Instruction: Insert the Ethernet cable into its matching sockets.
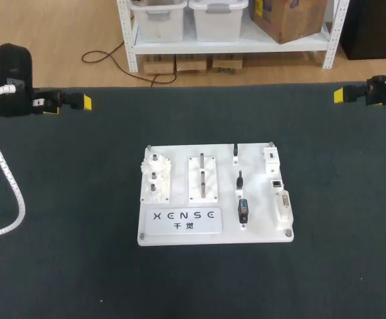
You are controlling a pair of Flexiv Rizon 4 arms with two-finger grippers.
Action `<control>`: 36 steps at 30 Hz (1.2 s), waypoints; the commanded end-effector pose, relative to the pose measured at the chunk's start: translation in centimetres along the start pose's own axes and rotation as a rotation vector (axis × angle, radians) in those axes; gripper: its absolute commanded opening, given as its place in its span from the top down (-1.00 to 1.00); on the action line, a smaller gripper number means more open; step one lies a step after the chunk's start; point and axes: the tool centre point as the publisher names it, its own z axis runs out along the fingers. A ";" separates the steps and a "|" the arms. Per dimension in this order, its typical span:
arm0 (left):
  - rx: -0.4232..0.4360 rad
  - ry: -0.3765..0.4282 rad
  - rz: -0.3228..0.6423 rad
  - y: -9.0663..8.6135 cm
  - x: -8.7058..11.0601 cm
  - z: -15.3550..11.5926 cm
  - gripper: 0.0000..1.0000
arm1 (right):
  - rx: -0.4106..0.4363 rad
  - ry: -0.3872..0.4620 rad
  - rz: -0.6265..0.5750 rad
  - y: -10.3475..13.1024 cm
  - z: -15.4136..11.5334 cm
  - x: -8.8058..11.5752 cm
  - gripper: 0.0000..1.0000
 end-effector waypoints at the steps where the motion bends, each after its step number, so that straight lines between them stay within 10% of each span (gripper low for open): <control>1: -0.009 0.006 -0.002 -0.2 -0.1 0.0 -1.00 | -0.003 0.001 -0.001 -0.1 0.0 0.0 -1.00; 11: -0.009 0.006 -0.002 -0.2 -0.1 0.0 -1.00 | -0.003 0.001 -0.001 -0.1 0.0 0.0 -1.00; 23: 0.575 -0.039 0.597 -7.0 0.1 2.7 -1.00 | -0.003 0.001 -0.001 -0.1 0.0 0.0 -1.00; 36: 0.801 0.063 0.932 -13.7 4.1 4.8 -1.00 | -0.003 0.001 -0.001 -0.1 0.0 0.0 -1.00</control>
